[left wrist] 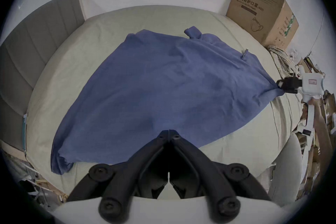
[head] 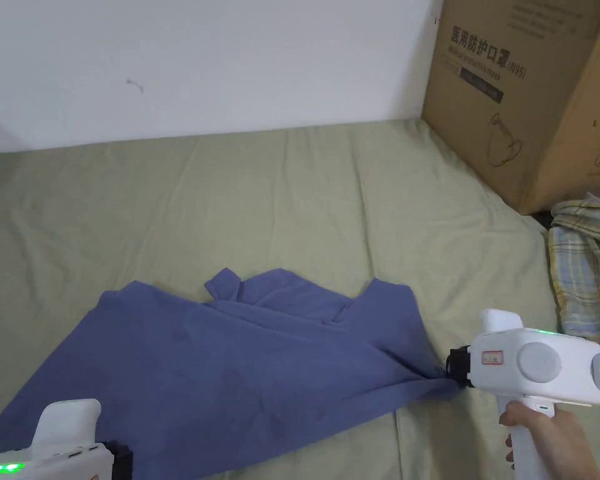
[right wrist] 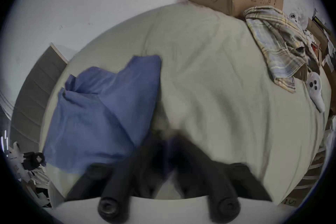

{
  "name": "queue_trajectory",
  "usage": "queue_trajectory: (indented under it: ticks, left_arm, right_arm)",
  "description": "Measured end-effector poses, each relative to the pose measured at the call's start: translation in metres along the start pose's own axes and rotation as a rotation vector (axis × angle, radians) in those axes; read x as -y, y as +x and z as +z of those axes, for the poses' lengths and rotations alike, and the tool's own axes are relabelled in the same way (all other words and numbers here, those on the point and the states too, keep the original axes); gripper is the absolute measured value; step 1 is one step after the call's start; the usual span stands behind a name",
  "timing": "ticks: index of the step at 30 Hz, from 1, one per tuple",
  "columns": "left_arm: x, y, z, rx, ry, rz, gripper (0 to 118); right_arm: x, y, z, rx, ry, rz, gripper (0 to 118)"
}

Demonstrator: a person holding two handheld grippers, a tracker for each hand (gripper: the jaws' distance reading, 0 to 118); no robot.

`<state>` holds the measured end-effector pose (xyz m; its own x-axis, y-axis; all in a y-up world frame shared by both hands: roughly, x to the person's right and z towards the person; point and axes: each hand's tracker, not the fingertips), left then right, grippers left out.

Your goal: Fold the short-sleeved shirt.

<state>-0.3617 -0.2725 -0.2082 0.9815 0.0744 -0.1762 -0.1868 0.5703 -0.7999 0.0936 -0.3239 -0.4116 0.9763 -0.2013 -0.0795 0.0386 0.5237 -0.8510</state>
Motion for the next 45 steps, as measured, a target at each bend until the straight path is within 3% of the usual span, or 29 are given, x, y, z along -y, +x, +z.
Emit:
queue_trajectory:
  ticks: [2,5,10,18,19,21,22,23,33,34,35,36,39,41,42,43,45]
  left_arm:
    - [-0.003,0.001,-0.003,-0.007,-0.008,-0.005,0]
    - [-0.008,-0.001,-0.004,-0.011,-0.013,-0.003,0]
    - [-0.025,-0.005,-0.008,-0.026,-0.008,0.000,0]
    - [-0.105,-0.025,-0.047,-0.018,0.017,0.020,2]
    - [-0.118,-0.028,-0.053,-0.026,0.027,0.022,15]
    - [-0.148,-0.038,-0.075,-0.025,0.028,0.030,92]
    - [-0.162,-0.043,-0.087,-0.023,0.027,0.041,109]
    - [-0.175,-0.048,-0.097,-0.025,0.039,0.045,109]
    - [-0.251,-0.086,-0.198,-0.039,-0.042,0.133,104]
    - [-0.251,-0.089,-0.206,-0.037,-0.070,0.161,96]
    - [-0.250,-0.092,-0.215,-0.018,-0.088,0.184,76]
    - [-0.246,-0.093,-0.223,0.002,-0.115,0.186,68]
    - [-0.234,-0.077,-0.220,-0.053,-0.052,0.124,59]
    - [-0.233,-0.071,-0.214,-0.103,-0.060,0.076,32]
    - [-0.232,-0.068,-0.213,-0.129,-0.057,0.052,10]
    - [-0.232,-0.067,-0.212,-0.133,-0.061,0.052,4]
    - [-0.235,-0.069,-0.204,-0.113,-0.072,0.063,4]
  right_arm:
    - [-0.001,0.003,-0.001,-0.084,-0.034,0.007,3]
    - [-0.003,-0.004,0.010,-0.027,0.009,0.049,3]
    - [-0.020,-0.012,0.035,-0.039,0.066,0.046,3]
    - [-0.032,-0.034,0.037,0.007,0.082,0.116,3]
    - [-0.032,-0.036,0.036,0.013,0.080,0.122,3]
    - [-0.031,-0.036,0.033,0.008,0.075,0.122,3]
    - [-0.030,-0.036,0.032,0.004,0.074,0.120,3]
    - [-0.030,-0.035,0.031,0.009,0.073,0.118,3]
    - [-0.022,-0.019,0.020,0.061,0.029,0.111,3]
    - [-0.021,-0.019,0.018,0.063,0.024,0.112,3]
    - [-0.020,-0.020,0.017,0.063,0.023,0.111,3]
    - [-0.020,-0.021,0.015,0.062,0.020,0.112,3]
    - [-0.019,-0.026,0.010,0.062,0.011,0.129,3]
    - [-0.019,-0.029,0.008,0.062,0.005,0.141,3]
    - [-0.019,-0.030,0.006,0.064,0.002,0.143,3]
    - [-0.019,-0.030,0.007,0.065,-0.001,0.138,3]
    - [-0.020,-0.030,0.011,0.045,0.003,0.113,3]
